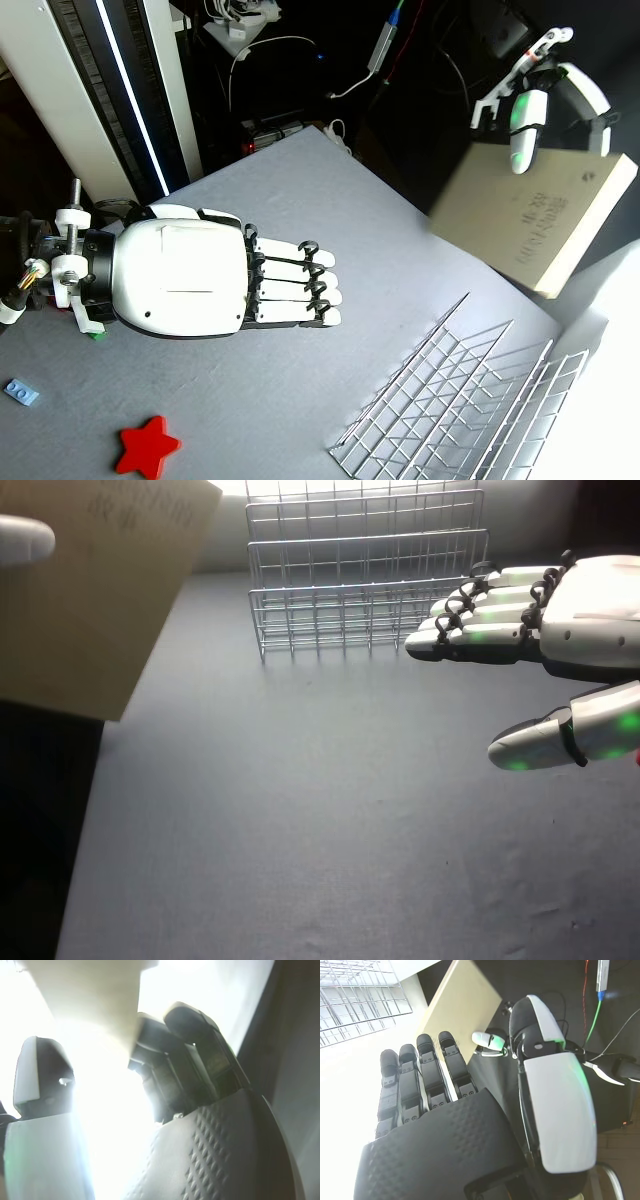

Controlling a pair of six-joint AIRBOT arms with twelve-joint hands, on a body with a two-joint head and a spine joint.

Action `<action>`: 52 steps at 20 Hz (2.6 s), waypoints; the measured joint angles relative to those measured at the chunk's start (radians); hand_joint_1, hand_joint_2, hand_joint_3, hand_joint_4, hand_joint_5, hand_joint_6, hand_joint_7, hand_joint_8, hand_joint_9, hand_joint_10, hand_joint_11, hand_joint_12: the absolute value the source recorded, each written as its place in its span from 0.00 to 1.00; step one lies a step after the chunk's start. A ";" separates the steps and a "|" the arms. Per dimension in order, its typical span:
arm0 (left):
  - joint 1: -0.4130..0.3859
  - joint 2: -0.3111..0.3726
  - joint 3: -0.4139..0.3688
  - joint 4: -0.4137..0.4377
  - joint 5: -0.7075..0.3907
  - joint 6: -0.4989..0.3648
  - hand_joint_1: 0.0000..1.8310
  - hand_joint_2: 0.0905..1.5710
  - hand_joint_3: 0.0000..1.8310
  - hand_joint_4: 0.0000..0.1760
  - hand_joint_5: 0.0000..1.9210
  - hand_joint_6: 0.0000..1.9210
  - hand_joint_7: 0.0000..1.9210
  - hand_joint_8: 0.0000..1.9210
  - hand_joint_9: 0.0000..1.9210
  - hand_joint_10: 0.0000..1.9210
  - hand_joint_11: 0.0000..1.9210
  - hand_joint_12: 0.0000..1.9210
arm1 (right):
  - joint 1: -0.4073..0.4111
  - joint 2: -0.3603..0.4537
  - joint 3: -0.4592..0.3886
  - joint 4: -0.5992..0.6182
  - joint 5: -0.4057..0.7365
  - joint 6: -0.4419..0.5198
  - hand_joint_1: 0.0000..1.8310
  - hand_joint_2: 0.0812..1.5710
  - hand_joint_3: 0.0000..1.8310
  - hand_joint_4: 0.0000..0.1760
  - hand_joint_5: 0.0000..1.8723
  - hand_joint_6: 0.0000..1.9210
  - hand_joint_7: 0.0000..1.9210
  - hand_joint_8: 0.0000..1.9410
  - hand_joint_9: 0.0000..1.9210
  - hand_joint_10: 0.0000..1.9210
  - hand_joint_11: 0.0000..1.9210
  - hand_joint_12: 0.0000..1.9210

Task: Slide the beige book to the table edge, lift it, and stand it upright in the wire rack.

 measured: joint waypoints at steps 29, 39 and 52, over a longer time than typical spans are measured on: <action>-0.145 -0.302 0.212 0.208 -0.437 -0.290 0.66 0.77 0.00 0.00 0.36 0.64 0.44 0.78 0.42 0.89 0.32 1.00 | 0.000 0.000 0.000 0.000 0.005 -0.003 0.06 0.74 0.00 0.00 0.05 0.00 0.08 0.00 0.07 0.00 0.00 0.22; -0.097 -0.402 0.279 0.202 -0.491 -0.401 0.66 0.77 0.00 0.00 0.37 0.63 0.44 0.78 0.41 0.90 0.34 1.00 | 0.000 0.000 0.000 0.000 0.014 -0.006 0.06 0.74 0.00 0.00 0.05 0.00 0.08 0.00 0.07 0.00 0.00 0.21; -0.072 -0.445 0.255 0.233 -0.520 -0.422 0.66 0.76 0.00 0.00 0.39 0.60 0.45 0.77 0.41 0.90 0.32 1.00 | 0.000 0.000 0.000 -0.001 0.015 -0.008 0.04 0.75 0.00 0.00 0.06 0.00 0.08 0.00 0.07 0.00 0.00 0.23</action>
